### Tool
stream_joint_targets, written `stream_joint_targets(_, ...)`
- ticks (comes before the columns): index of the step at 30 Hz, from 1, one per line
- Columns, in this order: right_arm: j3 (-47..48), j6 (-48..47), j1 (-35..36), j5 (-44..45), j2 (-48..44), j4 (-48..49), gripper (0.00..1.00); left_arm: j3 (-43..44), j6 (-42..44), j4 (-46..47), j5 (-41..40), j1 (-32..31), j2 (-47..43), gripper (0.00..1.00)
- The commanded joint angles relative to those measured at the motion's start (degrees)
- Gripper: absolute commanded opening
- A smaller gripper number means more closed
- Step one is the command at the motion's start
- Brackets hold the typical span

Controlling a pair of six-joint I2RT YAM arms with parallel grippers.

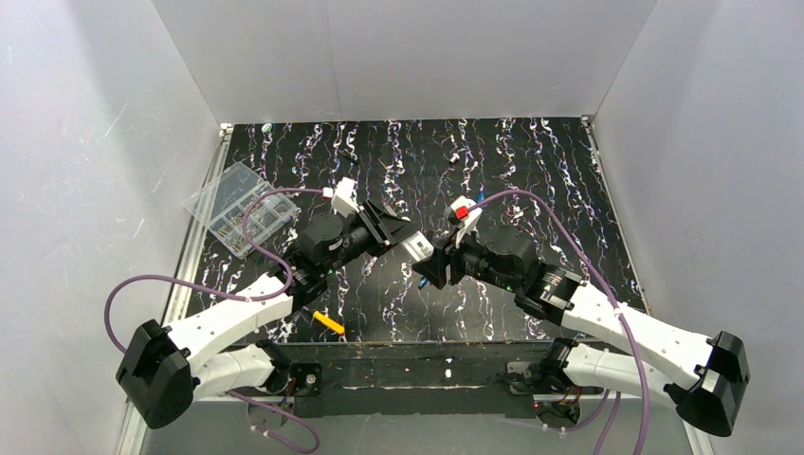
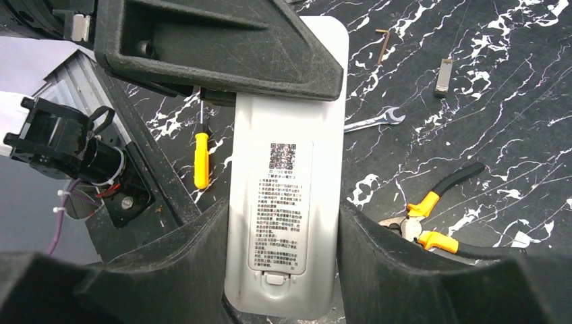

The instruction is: Load the batteries into the remote control

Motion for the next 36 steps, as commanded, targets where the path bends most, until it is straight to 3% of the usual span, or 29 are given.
stream_joint_targets(1, -0.9, -1.03, -0.44, -0.48, -1.9, 2.07, 0.01, 2.29, -1.1, 5.16, 2.94, 0.27, 0.96, 0.33)
stream_joint_targets(7, -0.99, -1.22, -0.53, 0.06, -2.58, 1.43, 0.01, 2.75, -0.9, 4.73, 3.0, 0.29, 1.38, 0.21)
stream_joint_targets(14, -1.14, -2.02, -0.54, 2.75, -3.58, 0.75, 0.01, 2.7, 0.08, 3.92, 4.23, 0.28, 1.65, 0.0)
stream_joint_targets(18, -0.71, -2.79, -0.53, 3.37, -4.11, 0.08, 0.1, 1.04, 0.32, 5.08, 4.76, 0.22, 2.22, 0.0)
stream_joint_targets(22, -0.27, -2.91, -0.53, 3.52, -3.96, 0.08, 0.1, 0.32, 0.38, 6.05, 5.69, 0.28, 2.72, 0.0)
stream_joint_targets(29, -0.22, -2.77, -0.53, 3.39, -3.78, 0.08, 0.06, 0.77, 0.45, 5.9, 7.09, 0.27, 3.29, 0.27)
stream_joint_targets(36, -0.43, -2.6, -0.53, 3.38, -4.08, 0.08, 0.04, 1.04, 0.41, 6.03, 7.47, 0.26, 3.47, 0.32)
